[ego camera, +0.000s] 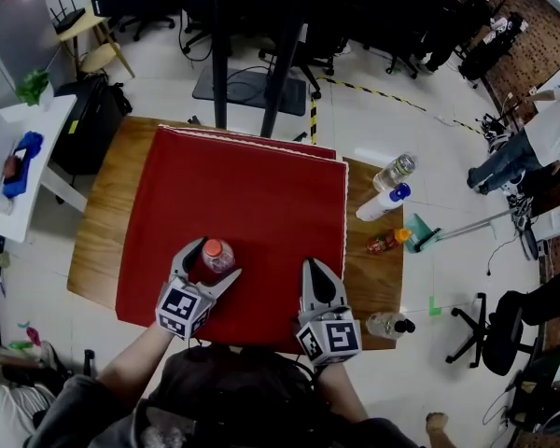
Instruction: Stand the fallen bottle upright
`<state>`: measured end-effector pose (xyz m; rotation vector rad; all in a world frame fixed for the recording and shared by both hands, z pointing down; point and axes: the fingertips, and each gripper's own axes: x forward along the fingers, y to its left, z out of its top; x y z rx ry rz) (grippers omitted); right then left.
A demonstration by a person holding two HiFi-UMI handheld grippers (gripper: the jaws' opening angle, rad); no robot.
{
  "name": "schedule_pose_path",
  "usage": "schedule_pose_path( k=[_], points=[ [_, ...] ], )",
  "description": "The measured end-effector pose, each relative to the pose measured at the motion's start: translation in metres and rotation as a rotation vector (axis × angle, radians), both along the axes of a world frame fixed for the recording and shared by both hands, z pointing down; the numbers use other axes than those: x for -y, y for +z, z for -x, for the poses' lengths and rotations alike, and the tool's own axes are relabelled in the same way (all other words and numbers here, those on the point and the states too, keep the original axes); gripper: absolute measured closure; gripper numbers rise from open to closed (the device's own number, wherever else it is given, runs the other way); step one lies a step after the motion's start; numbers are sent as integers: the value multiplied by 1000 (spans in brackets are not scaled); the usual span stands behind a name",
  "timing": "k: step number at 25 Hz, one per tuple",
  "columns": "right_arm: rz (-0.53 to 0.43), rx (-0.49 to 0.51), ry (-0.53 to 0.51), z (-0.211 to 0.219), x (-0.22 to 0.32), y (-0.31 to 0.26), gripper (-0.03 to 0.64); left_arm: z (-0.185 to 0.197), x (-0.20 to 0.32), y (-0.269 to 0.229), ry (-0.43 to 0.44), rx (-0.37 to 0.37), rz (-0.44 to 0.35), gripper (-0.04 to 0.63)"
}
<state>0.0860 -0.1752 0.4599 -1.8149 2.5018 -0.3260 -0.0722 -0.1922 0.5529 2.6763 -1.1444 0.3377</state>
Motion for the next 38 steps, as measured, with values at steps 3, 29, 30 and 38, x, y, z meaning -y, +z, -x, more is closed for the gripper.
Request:
schedule_pose_path(
  k=[3,29,30,38],
  points=[
    [-4,1,0,-2,0,-2,601,7,-3,-17,-30,-20,-37,167],
    [-93,-4,-69,11,-1,-50,601,48,-8,-152,-180,-128,-210,346],
    [-106,1,-65,11,1,-55,601,47,-6,-154,-193,-123,-210,370],
    [-176,-12,-66,9,6,-86,603,35,1,-174,-236,-96,-242,569]
  ],
)
